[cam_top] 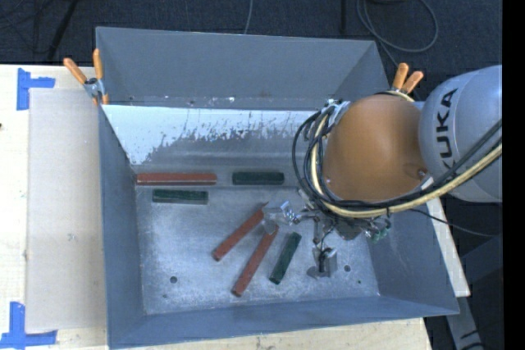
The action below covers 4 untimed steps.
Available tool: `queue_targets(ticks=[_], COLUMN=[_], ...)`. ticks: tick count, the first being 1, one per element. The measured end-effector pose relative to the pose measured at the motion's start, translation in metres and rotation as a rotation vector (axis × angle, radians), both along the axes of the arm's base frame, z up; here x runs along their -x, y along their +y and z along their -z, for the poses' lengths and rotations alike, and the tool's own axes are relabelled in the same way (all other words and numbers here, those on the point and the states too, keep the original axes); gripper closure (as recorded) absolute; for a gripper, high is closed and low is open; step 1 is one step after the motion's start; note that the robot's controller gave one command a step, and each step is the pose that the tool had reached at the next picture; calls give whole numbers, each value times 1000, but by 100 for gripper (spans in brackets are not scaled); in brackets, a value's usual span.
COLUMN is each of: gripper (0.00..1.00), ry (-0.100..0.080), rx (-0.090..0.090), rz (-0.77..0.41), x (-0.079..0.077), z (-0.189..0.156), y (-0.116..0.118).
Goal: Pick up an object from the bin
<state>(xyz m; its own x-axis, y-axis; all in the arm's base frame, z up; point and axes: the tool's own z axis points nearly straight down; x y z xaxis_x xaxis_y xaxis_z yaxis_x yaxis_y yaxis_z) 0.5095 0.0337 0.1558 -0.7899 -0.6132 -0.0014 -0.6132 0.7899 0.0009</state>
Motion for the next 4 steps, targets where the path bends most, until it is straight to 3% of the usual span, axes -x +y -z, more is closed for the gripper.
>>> queue_targets(ticks=[1,2,4], gripper=[0,100,100], ry=[-1,-17,-15], rx=[1,6,3], rz=[107,-463,-462], x=[-19,-8,-6], z=[53,80,77], y=[-3,25,27])
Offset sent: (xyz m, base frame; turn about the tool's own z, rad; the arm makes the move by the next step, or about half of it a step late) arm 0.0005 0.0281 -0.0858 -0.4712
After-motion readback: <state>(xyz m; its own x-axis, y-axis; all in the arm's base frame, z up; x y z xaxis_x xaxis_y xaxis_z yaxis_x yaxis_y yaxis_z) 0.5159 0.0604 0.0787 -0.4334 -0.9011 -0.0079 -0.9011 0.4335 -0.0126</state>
